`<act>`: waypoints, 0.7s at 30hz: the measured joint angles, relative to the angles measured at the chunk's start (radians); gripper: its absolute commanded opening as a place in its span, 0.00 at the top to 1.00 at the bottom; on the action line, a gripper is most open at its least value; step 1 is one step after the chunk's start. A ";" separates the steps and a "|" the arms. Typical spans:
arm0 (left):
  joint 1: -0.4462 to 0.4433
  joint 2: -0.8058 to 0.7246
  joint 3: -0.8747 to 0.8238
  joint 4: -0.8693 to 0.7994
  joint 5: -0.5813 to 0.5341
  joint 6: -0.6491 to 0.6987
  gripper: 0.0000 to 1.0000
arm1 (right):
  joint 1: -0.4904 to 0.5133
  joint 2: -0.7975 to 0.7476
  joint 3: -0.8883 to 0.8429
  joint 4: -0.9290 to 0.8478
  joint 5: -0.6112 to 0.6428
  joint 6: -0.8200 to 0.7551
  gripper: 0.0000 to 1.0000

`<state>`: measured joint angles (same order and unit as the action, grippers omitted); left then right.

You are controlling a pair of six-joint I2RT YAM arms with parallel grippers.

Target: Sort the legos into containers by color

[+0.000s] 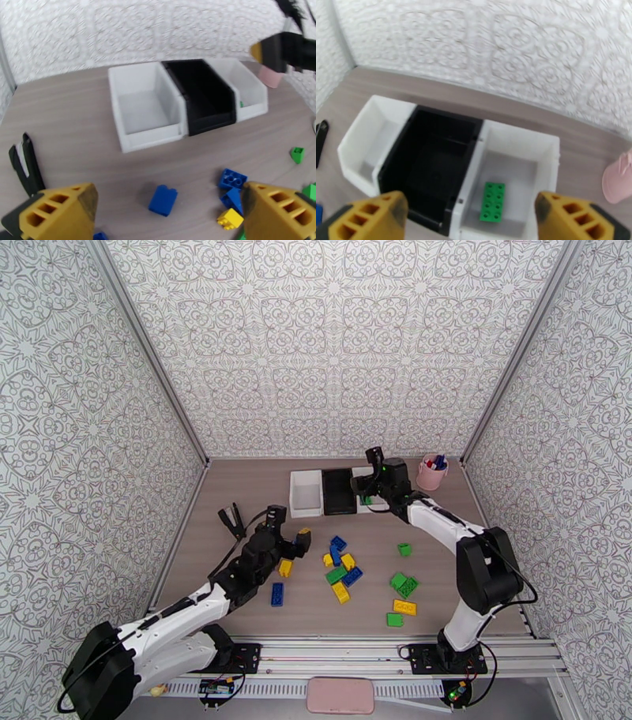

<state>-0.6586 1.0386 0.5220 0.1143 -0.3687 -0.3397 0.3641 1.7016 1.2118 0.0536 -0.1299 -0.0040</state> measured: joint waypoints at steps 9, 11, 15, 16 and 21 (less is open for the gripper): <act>0.174 0.050 0.095 -0.327 0.013 -0.265 0.00 | 0.098 -0.079 -0.049 -0.052 -0.280 -0.196 0.02; 0.204 0.079 0.097 -0.379 0.036 -0.292 0.00 | 0.123 -0.080 -0.049 -0.071 -0.326 -0.235 0.02; 0.241 0.151 0.110 -0.462 0.085 -0.340 0.00 | 0.169 -0.080 -0.049 -0.110 -0.385 -0.301 0.02; 0.244 0.169 0.117 -0.481 0.095 -0.347 0.00 | 0.177 -0.080 -0.049 -0.120 -0.392 -0.312 0.02; 0.246 0.252 0.135 -0.526 0.140 -0.372 0.03 | 0.193 -0.076 -0.042 -0.158 -0.407 -0.345 0.05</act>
<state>-0.4129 1.2903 0.6567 -0.4114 -0.2283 -0.7120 0.5568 1.6257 1.1698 -0.1047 -0.5373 -0.3492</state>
